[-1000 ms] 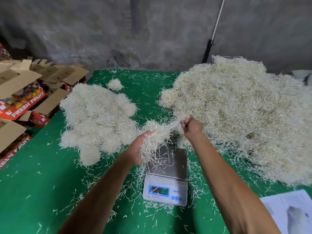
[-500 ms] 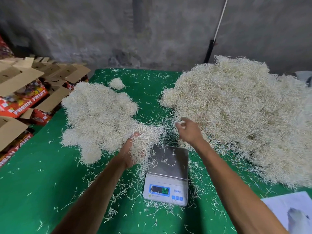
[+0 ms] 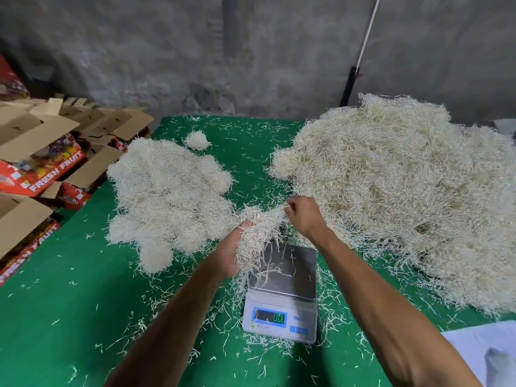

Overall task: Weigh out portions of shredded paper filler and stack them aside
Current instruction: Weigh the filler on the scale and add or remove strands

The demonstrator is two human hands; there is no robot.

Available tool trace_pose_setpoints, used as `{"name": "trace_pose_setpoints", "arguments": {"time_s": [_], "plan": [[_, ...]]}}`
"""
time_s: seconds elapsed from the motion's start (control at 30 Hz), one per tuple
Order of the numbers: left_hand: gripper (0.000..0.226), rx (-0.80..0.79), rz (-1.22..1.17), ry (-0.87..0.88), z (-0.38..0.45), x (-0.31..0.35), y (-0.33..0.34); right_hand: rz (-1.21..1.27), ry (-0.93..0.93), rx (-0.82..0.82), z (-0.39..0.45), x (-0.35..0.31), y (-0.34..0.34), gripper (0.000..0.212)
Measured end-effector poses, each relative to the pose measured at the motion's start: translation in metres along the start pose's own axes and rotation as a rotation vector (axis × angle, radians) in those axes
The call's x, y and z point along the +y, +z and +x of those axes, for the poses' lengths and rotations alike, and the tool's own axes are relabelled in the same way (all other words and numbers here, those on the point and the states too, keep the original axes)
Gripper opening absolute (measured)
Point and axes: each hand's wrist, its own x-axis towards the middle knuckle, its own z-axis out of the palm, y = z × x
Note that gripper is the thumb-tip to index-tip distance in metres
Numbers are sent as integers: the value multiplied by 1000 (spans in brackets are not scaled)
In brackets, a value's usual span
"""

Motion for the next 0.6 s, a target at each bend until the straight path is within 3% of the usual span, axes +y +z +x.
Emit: {"name": "trace_pose_setpoints", "arguments": {"time_s": [0.23, 0.3, 0.37, 0.47, 0.53, 0.6], "plan": [[51, 41, -15, 11, 9, 4, -42, 422, 583, 334, 32, 53, -54, 11], [51, 94, 12, 18, 14, 1, -56, 575, 547, 331, 34, 64, -69, 29], [56, 137, -7, -3, 19, -3, -64, 663, 505, 190, 32, 65, -71, 55], [59, 138, -91, -7, 26, -11, -62, 313, 481, -40, 22, 62, -53, 69], [59, 103, -129, 2, 26, -13, -58, -9, 430, -84, 12, 60, -39, 53], [62, 84, -110, -1, 32, -12, -52, -61, 360, -11, 3, 55, -30, 30]]}}
